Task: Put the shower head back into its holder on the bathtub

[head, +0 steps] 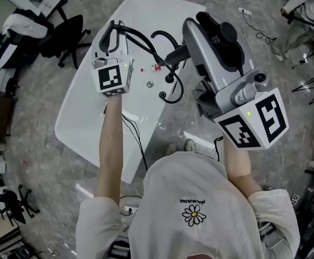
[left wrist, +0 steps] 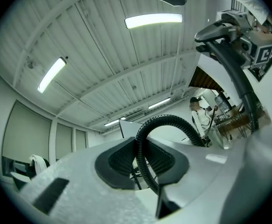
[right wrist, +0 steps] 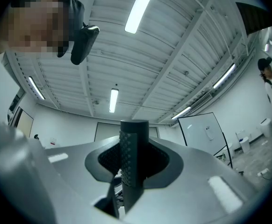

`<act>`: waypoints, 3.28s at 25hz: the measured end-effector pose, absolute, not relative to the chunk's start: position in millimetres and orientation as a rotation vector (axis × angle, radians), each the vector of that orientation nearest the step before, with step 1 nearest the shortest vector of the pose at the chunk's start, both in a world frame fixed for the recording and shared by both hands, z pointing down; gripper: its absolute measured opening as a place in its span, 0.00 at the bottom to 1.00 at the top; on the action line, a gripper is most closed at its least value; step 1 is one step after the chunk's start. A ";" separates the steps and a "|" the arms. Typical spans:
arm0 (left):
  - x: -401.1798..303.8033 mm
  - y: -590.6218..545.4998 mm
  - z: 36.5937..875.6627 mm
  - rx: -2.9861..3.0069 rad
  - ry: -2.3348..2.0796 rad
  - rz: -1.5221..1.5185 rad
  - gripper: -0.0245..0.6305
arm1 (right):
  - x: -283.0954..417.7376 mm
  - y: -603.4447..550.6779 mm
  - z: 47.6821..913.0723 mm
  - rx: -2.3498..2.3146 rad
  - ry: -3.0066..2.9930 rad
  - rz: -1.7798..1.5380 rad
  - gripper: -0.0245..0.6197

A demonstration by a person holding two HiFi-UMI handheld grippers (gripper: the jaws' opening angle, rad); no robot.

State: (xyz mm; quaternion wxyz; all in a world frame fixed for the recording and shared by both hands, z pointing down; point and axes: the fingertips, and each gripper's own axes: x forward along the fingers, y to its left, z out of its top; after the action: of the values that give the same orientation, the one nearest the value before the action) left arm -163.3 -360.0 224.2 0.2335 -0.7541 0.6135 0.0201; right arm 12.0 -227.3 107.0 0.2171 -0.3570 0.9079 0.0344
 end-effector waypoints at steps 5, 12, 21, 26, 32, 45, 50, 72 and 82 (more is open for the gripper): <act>-207.1 -333.8 180.5 -1.937 1.701 0.036 0.13 | -6.3 -218.4 89.9 -0.861 2.482 0.089 0.20; -245.6 -293.6 121.1 -1.785 1.714 0.042 0.13 | -30.9 -200.6 68.3 -0.700 2.467 0.083 0.20; -225.2 -283.5 73.2 -1.766 1.596 0.073 0.13 | -33.0 -183.5 52.2 -0.682 2.424 0.144 0.20; -203.0 -293.5 66.3 -1.820 1.513 0.088 0.13 | -27.3 -182.0 49.4 -0.777 2.392 0.184 0.20; -137.0 -307.0 67.2 -1.886 1.373 0.168 0.13 | 16.2 -186.2 61.0 -0.895 2.339 0.234 0.20; -41.0 -299.1 30.7 -1.939 1.195 0.276 0.13 | 83.6 -160.3 44.5 -1.020 2.269 0.348 0.20; -17.8 -298.5 45.9 -1.964 1.189 0.273 0.13 | 101.4 -159.5 48.8 -1.056 2.278 0.366 0.20; 33.2 -272.0 49.4 -1.897 1.349 0.122 0.13 | 139.7 -141.4 38.4 -0.916 2.341 0.403 0.20; 41.3 -270.2 80.4 -1.909 1.464 0.084 0.13 | 156.1 -122.1 34.2 -0.827 2.353 0.424 0.20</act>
State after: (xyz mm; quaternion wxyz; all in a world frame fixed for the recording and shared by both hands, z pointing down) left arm 41.3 -270.2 80.4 0.3591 -0.7402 0.5675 0.0326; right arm 156.1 -122.1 34.2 0.3012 -0.3117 0.8869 0.1597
